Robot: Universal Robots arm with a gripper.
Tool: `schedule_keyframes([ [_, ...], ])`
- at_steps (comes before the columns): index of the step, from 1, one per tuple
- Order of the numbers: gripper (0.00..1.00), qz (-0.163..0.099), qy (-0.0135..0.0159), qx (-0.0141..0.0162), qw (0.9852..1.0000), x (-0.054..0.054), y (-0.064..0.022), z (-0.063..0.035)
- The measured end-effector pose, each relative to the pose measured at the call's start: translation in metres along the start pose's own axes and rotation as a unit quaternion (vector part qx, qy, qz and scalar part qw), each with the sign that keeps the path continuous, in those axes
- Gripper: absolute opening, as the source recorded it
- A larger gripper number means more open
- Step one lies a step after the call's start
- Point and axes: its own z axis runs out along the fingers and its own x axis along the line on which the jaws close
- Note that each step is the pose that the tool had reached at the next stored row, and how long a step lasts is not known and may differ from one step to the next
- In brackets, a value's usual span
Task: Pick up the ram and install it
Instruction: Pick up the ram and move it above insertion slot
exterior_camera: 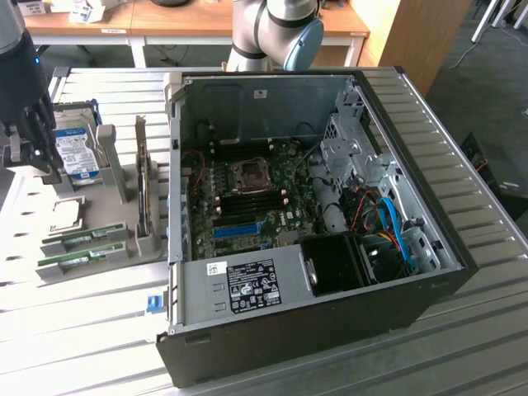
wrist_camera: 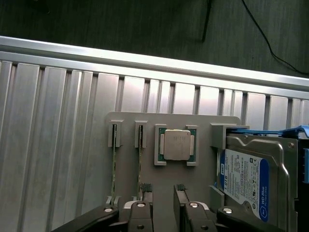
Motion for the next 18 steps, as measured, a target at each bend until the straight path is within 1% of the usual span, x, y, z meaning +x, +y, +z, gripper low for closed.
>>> schedule_keyframes([
  [4,0.31,0.0,0.0,0.0,1.0,0.001,0.0,0.0001],
  [10,0.31,0.0,0.0,0.0,1.0,0.009,0.0009,-0.0005],
  [14,0.31,0.0,0.0,0.0,1.0,0.016,0.0014,-0.001],
  [15,0.31,0.0,0.0,0.0,1.0,0.022,0.002,-0.0014],
  [16,0.31,0.0,0.0,0.0,1.0,0.025,0.0023,-0.0016],
  [18,0.31,0.0,0.0,0.0,1.0,0.027,0.0025,-0.0017],
])
